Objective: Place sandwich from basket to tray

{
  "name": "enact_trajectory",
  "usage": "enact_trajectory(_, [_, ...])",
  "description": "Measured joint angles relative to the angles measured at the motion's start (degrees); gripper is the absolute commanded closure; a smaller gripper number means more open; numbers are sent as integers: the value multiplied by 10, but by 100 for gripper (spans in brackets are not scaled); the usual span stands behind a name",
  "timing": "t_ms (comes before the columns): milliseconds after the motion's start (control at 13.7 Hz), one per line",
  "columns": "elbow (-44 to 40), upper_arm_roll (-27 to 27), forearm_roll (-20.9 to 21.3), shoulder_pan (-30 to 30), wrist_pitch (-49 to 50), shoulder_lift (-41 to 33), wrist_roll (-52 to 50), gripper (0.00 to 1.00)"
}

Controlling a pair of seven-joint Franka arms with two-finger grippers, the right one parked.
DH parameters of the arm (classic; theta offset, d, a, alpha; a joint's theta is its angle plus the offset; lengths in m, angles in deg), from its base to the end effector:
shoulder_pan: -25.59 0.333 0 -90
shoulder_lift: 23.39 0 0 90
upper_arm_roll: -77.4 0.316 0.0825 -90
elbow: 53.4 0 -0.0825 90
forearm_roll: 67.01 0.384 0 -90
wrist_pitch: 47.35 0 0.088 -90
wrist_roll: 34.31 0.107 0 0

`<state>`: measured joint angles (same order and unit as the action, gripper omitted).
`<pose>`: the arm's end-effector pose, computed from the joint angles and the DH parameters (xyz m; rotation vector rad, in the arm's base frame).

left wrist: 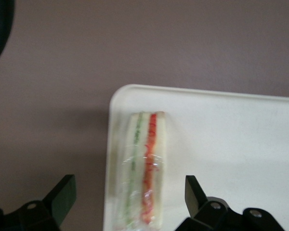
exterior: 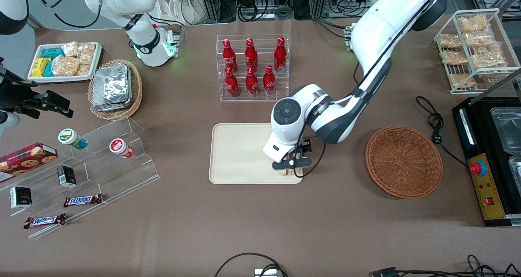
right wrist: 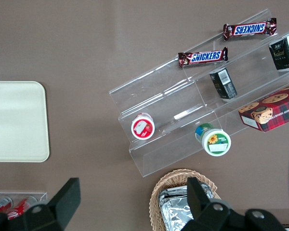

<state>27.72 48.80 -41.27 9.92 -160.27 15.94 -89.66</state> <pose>0.5759 -0.4241 0.3259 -3.0414 -0.1482 -0.0728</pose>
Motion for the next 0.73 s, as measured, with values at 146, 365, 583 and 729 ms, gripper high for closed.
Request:
enact_trajectory(146, [-3,-2,-19,30,42,-56,25,0])
enact_trajectory(365, [-2,-2,-58,90,103,-133,102,0])
enact_trajectory(583, [34,-2,-120,181,120,-215,241,0])
enact_trajectory(729, [72,-1,-157,241,122,-271,333,0])
